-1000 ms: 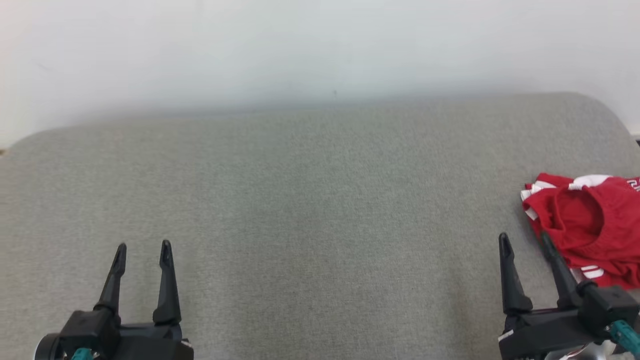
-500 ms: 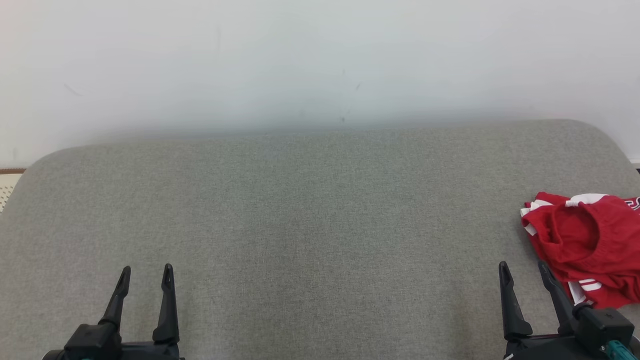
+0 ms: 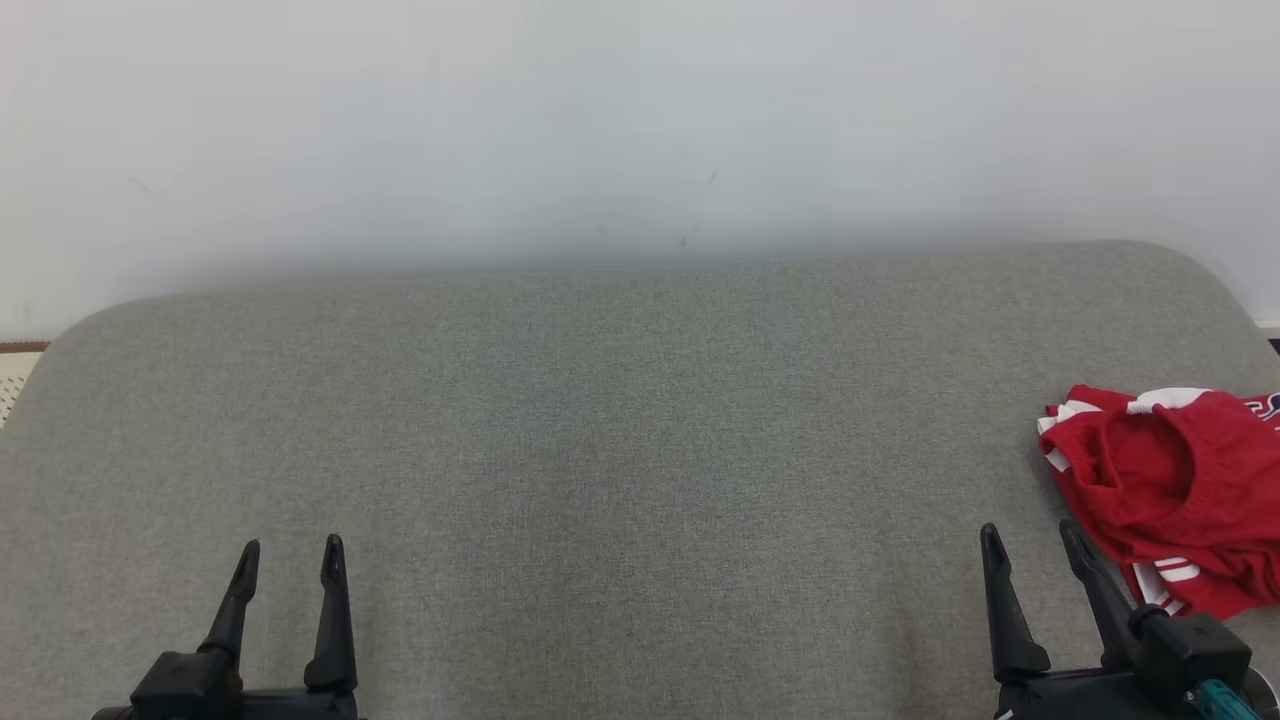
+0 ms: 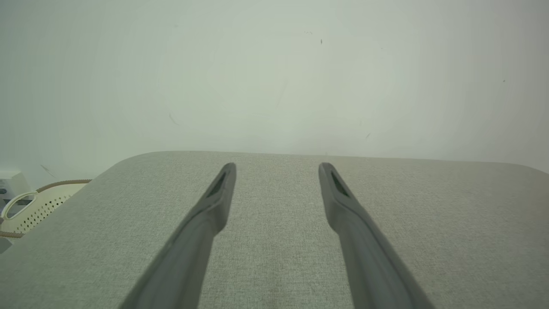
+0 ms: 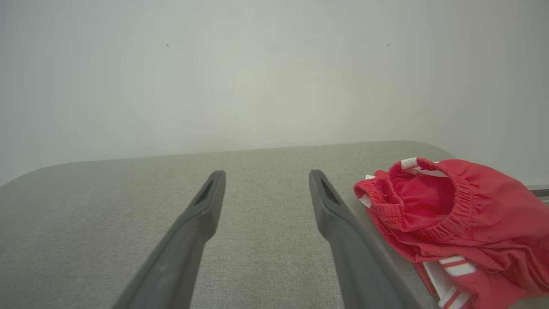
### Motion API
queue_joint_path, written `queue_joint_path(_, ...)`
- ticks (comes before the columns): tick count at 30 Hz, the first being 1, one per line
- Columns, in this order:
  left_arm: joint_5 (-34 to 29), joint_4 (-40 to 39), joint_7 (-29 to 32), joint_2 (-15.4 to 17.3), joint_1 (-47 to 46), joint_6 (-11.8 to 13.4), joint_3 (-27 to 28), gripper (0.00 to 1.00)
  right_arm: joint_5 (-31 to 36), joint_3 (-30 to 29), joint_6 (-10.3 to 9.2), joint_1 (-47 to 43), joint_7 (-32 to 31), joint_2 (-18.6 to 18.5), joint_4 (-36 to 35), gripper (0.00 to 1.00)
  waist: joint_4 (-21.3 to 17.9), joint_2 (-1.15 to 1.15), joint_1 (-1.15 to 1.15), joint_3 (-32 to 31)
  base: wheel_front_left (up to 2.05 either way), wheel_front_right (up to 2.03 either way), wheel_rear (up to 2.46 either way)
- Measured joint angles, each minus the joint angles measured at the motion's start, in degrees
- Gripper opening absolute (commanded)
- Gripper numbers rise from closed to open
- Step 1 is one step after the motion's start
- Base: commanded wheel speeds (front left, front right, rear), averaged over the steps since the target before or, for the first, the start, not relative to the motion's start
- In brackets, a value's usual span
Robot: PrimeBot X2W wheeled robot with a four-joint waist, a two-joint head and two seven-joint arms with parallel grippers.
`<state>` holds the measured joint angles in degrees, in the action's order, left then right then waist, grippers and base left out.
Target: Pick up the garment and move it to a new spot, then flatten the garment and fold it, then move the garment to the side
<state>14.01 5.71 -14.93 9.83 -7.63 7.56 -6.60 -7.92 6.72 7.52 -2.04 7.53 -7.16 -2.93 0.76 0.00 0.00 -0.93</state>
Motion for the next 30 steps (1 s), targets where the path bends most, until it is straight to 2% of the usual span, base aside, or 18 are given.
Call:
queue_joint_path(24,-4.0,1.1,0.0,-2.9,0.0,-2.4,2.9,1.00,0.4,1.1,0.00,-0.3,-0.4,0.0,-0.3,1.00,0.2,0.00,0.00,0.2,0.00,0.00,0.00)
queue_joint_path(25,-4.0,1.3,0.0,-2.9,0.0,-2.5,2.9,0.00,0.4,1.1,0.00,-0.3,-0.4,0.0,-0.1,0.00,0.2,0.00,0.00,0.2,0.00,0.00,0.00)
queue_joint_path(30,-2.5,4.0,0.8,-3.6,0.9,-2.5,2.8,0.00,-0.8,0.8,0.00,-1.0,-1.0,0.3,2.6,0.00,0.2,0.00,0.00,0.2,0.00,0.00,0.00)
